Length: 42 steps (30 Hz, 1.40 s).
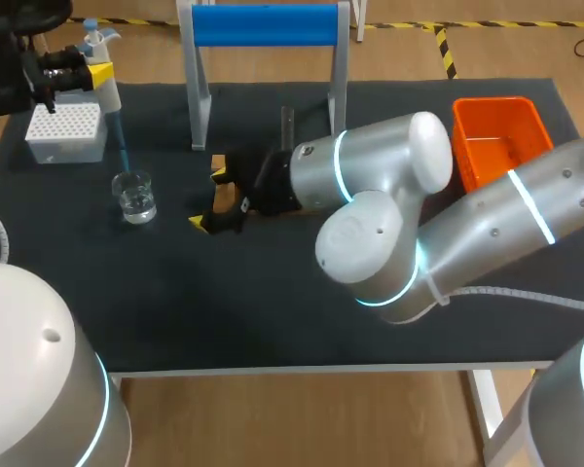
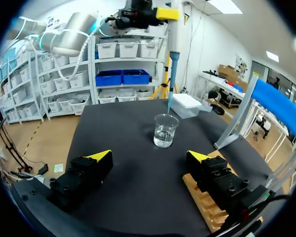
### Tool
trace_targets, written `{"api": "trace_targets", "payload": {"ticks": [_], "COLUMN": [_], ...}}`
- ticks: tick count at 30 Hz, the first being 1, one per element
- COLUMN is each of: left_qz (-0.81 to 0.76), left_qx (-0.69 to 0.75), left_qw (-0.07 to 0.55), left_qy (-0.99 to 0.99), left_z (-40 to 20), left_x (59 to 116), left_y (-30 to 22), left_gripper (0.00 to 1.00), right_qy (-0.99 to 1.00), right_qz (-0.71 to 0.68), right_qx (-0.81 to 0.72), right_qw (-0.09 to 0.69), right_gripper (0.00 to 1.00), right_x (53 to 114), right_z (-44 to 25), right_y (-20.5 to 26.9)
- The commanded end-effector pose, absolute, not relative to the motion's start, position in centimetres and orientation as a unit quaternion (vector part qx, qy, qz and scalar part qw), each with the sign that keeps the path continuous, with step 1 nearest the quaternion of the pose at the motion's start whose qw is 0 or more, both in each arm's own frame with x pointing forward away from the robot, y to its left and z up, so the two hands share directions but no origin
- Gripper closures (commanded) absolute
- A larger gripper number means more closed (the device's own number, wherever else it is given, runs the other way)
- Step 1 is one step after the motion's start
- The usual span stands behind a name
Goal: Invert the test tube, pick up the pipette, mount the tip to pipette, aspirate from beaker and dispense into the tube, eject the tip, return the pipette, and cap with the stopper.
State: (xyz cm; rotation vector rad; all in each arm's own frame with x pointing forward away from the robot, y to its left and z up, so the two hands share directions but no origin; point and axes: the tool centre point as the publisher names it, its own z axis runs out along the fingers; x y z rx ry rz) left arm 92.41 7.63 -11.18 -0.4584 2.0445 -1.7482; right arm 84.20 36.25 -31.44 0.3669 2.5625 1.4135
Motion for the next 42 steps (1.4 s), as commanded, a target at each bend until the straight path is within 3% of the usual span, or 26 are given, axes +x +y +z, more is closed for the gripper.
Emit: {"api": "trace_targets", "payload": {"ticks": [1, 42], "left_qz": [-0.628, -0.628], "left_qx": [-0.164, -0.164], "left_qw": [0.207, 0.207], "left_qy": [0.732, 0.732], "left_z": [-11.25, -11.25], "left_x": [92.41, 92.41], "left_y": [7.59, 7.59], "left_gripper": [1.00, 1.00], "right_qy": [0.851, 0.852], "right_qz": [0.497, 0.495], "right_qx": [0.128, 0.132], "right_qw": [0.106, 0.106], "right_gripper": [0.00, 0.00], "right_x": [84.63, 84.11], "right_z": [-34.01, -33.83], "right_y": [38.73, 38.24]}}
